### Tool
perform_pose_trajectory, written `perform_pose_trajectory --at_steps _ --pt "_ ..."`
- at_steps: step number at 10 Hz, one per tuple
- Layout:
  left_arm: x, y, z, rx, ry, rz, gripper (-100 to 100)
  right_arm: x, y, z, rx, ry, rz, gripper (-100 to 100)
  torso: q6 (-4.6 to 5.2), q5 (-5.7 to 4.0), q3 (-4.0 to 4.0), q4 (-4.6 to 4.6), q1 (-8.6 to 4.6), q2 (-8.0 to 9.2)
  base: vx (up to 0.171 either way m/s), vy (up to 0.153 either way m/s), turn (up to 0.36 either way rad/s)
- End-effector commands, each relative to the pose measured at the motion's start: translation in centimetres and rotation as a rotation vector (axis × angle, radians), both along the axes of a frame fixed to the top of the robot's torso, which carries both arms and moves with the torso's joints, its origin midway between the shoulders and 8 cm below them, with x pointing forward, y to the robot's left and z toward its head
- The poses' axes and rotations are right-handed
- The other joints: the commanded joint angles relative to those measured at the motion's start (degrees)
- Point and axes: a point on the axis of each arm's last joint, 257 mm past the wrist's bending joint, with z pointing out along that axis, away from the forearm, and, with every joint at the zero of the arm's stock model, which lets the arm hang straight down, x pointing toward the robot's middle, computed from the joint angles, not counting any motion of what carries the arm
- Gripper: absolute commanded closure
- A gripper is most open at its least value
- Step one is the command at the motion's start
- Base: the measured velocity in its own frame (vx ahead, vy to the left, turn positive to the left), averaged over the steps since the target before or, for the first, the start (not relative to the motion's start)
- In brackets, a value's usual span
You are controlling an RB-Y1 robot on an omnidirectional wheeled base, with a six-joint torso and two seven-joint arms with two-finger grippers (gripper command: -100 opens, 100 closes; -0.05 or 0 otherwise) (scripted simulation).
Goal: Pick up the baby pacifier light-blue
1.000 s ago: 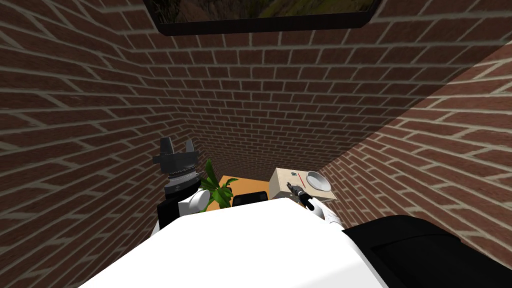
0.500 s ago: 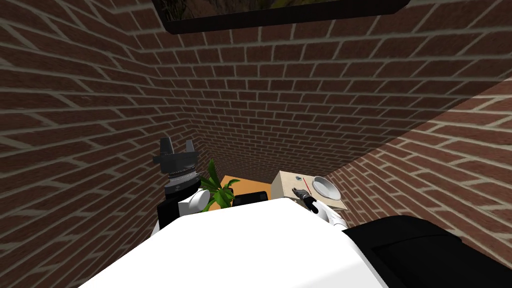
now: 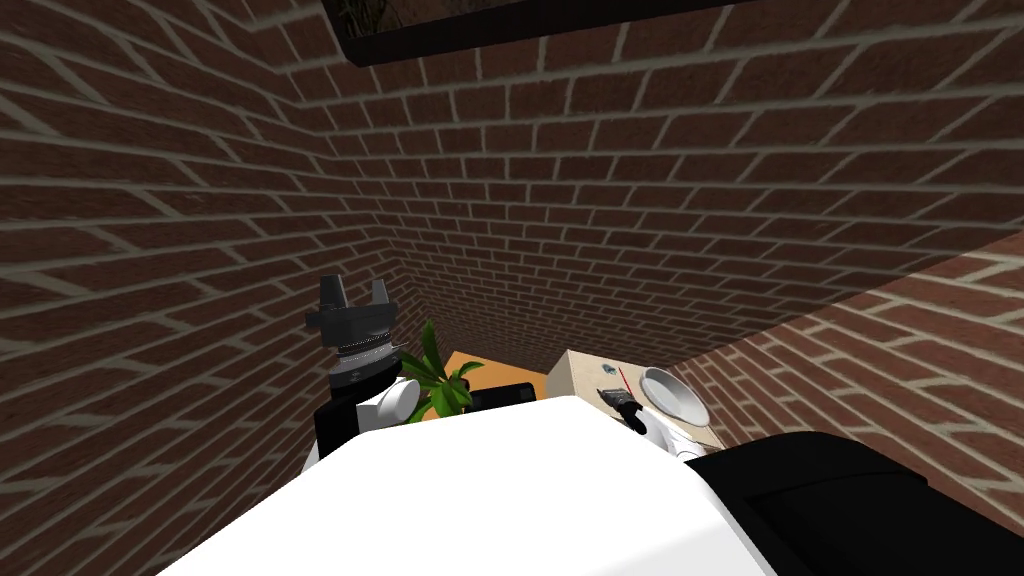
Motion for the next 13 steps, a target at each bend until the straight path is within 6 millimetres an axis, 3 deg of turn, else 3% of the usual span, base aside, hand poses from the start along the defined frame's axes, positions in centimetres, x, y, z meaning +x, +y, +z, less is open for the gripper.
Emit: perform_pose_trajectory --at_steps 1,6,7,9,13 --pt "0.0 0.0 0.0 0.0 0.0 0.0 0 -1.9 -1.8 -0.2 -0.055 0.059 0.01 -100 0.0 0.0 0.0 0.0 0.0 0.0 0.083 0.016 0.135" --pt "0.0 0.0 0.0 0.0 0.0 0.0 0 -8.4 -7.5 0.1 -0.209 0.251 0.029 -100 -0.02 -0.02 -0.04 -0.01 -0.13 -0.07 0.095 -0.014 0.139" --pt "0.0 0.0 0.0 0.0 0.0 0.0 0 -7.4 -7.0 0.1 -0.204 0.234 0.04 -100 -0.02 -0.02 -0.05 -0.01 -0.13 -0.09 0.083 -0.014 0.069" --pt "0.0 0.0 0.0 0.0 0.0 0.0 0 -9.6 -8.4 0.2 -0.234 0.287 0.034 -100 0.03 -0.01 0.04 0.01 0.02 0.09 0.041 -0.002 0.026" --pt "0.0 0.0 0.0 0.0 0.0 0.0 0 -11.4 -9.4 0.3 -0.267 0.343 0.043 -100 0.01 -0.02 0.05 0.02 -0.02 0.08 0.053 -0.011 0.063"
